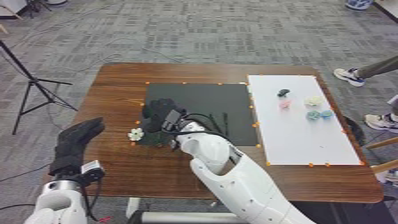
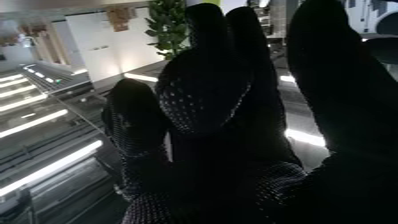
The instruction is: Arrange flowers
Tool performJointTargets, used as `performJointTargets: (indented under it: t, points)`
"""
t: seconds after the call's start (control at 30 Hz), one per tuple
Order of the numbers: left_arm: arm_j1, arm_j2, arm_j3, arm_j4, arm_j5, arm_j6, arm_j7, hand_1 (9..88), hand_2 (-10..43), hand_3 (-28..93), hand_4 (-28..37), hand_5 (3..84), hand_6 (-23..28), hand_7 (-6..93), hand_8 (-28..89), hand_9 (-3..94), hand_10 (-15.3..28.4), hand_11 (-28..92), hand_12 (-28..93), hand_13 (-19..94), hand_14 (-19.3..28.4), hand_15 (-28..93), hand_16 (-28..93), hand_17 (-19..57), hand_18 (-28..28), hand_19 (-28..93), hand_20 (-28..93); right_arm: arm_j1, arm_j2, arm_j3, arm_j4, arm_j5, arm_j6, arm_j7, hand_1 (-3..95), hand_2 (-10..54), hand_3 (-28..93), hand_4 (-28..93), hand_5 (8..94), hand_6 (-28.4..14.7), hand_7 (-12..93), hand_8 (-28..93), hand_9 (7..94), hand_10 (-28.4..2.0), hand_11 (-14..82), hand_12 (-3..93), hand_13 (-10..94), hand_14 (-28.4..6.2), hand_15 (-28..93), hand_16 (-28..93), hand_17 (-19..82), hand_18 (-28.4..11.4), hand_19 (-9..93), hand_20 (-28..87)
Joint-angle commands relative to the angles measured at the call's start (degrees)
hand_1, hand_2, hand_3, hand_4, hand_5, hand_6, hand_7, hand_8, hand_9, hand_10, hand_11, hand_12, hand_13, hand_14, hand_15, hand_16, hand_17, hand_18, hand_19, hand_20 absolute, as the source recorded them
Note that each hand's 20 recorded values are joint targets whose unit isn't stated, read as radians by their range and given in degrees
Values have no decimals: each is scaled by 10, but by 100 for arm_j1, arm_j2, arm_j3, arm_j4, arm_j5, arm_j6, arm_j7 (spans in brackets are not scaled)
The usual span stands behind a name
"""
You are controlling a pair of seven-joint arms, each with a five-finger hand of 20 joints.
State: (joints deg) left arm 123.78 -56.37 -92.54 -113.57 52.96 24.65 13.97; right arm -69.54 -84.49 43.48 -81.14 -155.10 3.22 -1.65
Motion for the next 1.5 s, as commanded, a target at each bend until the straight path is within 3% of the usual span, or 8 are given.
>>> performJointTargets:
  t: [0.03, 0.1, 0.4, 0.63, 0.77, 1.0, 1.27, 1.5]
  points:
    - [83, -13, 12, 12, 25, -452, -389, 291, 71, 696, -231, 475, 22, 157, -80, 487, 133, 179, 104, 412, 185, 175, -44, 58, 83, 33, 160, 169, 339, -268, -400, 426, 75, 67, 417, -95, 661, -171, 657, 11, 185, -116, 715, -104, 108, 102, 912, -21, 559, 341, 535, -197, 932, 572]
    - [147, -20, 15, 28, -43, -589, -338, 288, 75, 694, -236, 465, 22, 153, -78, 464, 130, 172, 102, 396, 180, 167, -53, 50, 84, 30, 153, 245, 477, -359, -530, 635, 127, 168, 403, -95, 662, -166, 656, 11, 186, -119, 715, -105, 108, 102, 911, -24, 560, 339, 534, -197, 932, 572]
    - [10, -68, 442, 94, -16, -475, -407, 284, 79, 695, -240, 469, 25, 161, -73, 450, 127, 173, 104, 373, 174, 153, -51, 41, 101, 54, 151, 372, 761, -489, -816, 930, 116, 307, 396, -95, 661, -155, 656, 9, 182, -118, 715, -105, 106, 103, 910, -26, 563, 334, 533, -199, 932, 574]
    - [-302, -136, 880, 353, -81, -458, -357, 283, 77, 699, -241, 473, 25, 168, -75, 445, 126, 175, 105, 371, 177, 152, -49, 33, 105, 59, 143, 352, 811, -539, -899, 972, 84, 288, 397, -95, 658, -154, 656, 8, 182, -116, 713, -106, 106, 103, 910, -24, 563, 333, 533, -198, 932, 574]
    - [-552, -264, 1135, 498, -55, -552, -371, 283, 79, 699, -242, 478, 28, 174, -75, 447, 126, 180, 107, 370, 174, 155, -45, 40, 102, 63, 145, 362, 818, -553, -932, 979, 77, 259, 398, -93, 657, -154, 656, 8, 182, -115, 712, -106, 106, 104, 910, -24, 563, 333, 532, -198, 932, 573]
    - [-761, -500, 1482, 597, -24, -697, -377, 283, 81, 698, -243, 480, 28, 180, -78, 450, 127, 190, 110, 374, 169, 158, -40, 46, 101, 70, 149, 421, 868, -632, -985, 1014, 128, 256, 399, -91, 657, -154, 656, 8, 182, -115, 713, -104, 106, 104, 910, -24, 564, 332, 532, -198, 932, 574]
    - [-884, -751, 1669, 650, 0, -691, -379, 282, 82, 699, -243, 484, 29, 182, -79, 454, 128, 195, 111, 375, 168, 160, -38, 50, 100, 75, 152, 462, 898, -636, -973, 1024, 93, 190, 405, -91, 656, -161, 656, 11, 190, -90, 718, -101, 107, 105, 913, -22, 565, 330, 533, -197, 932, 573]
    - [-981, -767, 1701, 670, -11, -670, -330, 281, 83, 700, -243, 485, 29, 183, -79, 456, 128, 196, 111, 376, 164, 160, -35, 50, 99, 76, 153, 500, 883, -659, -973, 1038, 107, 175, 406, -90, 656, -164, 656, 11, 187, -80, 718, -101, 107, 105, 915, -21, 567, 329, 535, -197, 932, 575]
